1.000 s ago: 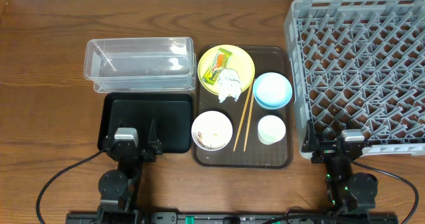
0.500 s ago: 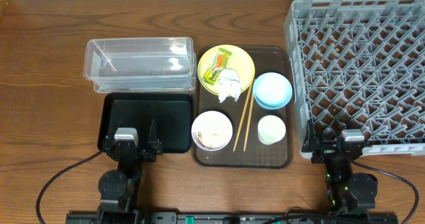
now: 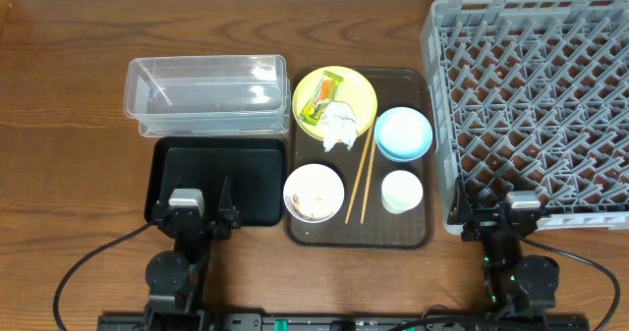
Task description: Sort waste into correct bins and load items into the dishwasher rack
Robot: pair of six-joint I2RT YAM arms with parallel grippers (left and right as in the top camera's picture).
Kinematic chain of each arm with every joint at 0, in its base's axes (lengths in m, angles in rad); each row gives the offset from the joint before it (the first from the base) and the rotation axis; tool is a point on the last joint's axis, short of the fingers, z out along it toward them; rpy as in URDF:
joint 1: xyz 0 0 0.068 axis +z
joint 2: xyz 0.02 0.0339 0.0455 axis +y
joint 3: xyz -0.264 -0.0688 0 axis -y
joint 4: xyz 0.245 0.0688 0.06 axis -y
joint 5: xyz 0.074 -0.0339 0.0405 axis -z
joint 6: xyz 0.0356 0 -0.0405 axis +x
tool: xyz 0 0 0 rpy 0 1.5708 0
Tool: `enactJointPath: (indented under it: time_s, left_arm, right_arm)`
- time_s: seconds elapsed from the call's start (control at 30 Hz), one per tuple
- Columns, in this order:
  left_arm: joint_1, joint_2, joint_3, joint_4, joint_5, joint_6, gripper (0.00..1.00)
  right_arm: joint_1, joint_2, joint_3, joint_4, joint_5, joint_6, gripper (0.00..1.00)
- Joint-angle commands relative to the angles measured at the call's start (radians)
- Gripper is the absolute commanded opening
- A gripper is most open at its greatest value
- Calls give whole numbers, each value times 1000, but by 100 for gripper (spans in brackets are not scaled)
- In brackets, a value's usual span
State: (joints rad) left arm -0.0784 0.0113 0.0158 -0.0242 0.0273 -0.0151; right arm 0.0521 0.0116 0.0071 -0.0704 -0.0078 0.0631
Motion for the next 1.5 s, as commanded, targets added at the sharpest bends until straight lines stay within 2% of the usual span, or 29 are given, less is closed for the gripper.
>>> enactJointPath:
  time_s: [0.0, 0.23, 0.37, 0.5, 0.63, 0.77, 0.9, 0.97, 1.07, 1.23, 1.47]
  left_arm:
    - [6, 18, -2, -47, -13, -5, 87]
    - [6, 168, 98, -65, -13, -13, 87]
    - [6, 354, 248, -174, -12, -47, 87]
    - [6, 565, 438, -293, -8, -74, 87]
    - [6, 777, 658, -443, 23, -73, 87]
    - [6, 980, 883, -668, 98, -73, 87]
    - [4, 1159, 1085, -933, 104, -72, 87]
    - [4, 1215, 1138, -995, 104, -72, 87]
    - [4, 1257, 1146, -998, 143, -73, 87]
    - [1, 1274, 1146, -890, 336, -82, 87]
    - [-98, 1308, 1154, -644, 293, -155, 87]
  right_arm:
    - [13, -5, -1, -4, 31, -12, 99]
    - [13, 14, 24, -26, 58, -11, 99]
    - [13, 87, 96, -74, 117, -12, 99]
    - [12, 232, 206, -135, 124, -11, 99]
    - [12, 435, 357, -232, 123, -11, 99]
    - [12, 648, 540, -375, 124, -12, 99]
    - [12, 847, 724, -537, 120, -12, 99]
    - [12, 934, 806, -611, 121, -12, 99]
    - [12, 1027, 882, -661, 119, -12, 99]
    - [12, 1075, 917, -688, 106, -12, 99]
    - [12, 1071, 917, -679, 105, -12, 99]
